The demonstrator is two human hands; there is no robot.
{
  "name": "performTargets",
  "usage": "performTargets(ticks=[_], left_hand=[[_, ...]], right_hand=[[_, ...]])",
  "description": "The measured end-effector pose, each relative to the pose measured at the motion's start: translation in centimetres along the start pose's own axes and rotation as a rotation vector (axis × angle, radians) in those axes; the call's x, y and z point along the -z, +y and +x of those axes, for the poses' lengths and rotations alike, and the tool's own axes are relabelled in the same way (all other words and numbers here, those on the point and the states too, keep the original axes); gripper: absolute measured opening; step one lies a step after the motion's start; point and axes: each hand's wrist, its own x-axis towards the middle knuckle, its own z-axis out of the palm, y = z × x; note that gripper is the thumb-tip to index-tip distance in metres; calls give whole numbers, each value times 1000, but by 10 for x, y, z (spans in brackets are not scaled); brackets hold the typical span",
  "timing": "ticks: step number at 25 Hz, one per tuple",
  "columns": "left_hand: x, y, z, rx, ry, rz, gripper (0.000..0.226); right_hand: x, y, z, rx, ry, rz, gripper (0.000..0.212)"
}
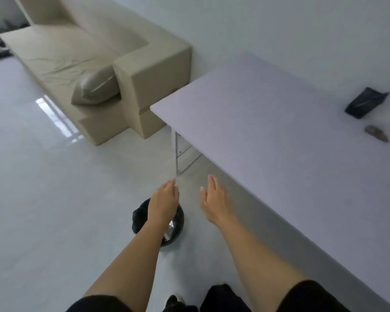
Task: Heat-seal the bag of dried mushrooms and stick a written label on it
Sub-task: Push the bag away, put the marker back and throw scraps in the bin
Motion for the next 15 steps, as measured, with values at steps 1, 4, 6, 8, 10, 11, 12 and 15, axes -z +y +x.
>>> performTargets(ticks=[1, 4, 6, 8, 10, 11, 12, 15], left_hand=[[9, 33, 4, -101, -7, 0, 34], [13, 135, 21, -379, -74, 33, 43], [4, 201, 22, -526, -103, 65, 46], [-15, 268, 8, -657, -151, 72, 47], [-43, 333, -11, -788, -197, 65, 46], [-59, 363, -21, -839, -226, 53, 46], [-77, 392, -32, -880, -255, 39, 45], [-140, 462, -50, -934, -330, -2, 43]], right_hand=[[31, 9, -2, -26, 72, -14, 53], [119, 56, -7, -140, 302, -52, 52], [170, 94, -21, -244, 426, -37, 53], [216, 140, -45, -355, 530, -29, 54], [253, 193, -71, -459, 623, -22, 55], [266, 221, -85, -514, 661, -15, 55], [276, 251, -101, -570, 692, -7, 56], [292, 340, -136, -716, 780, 14, 58]])
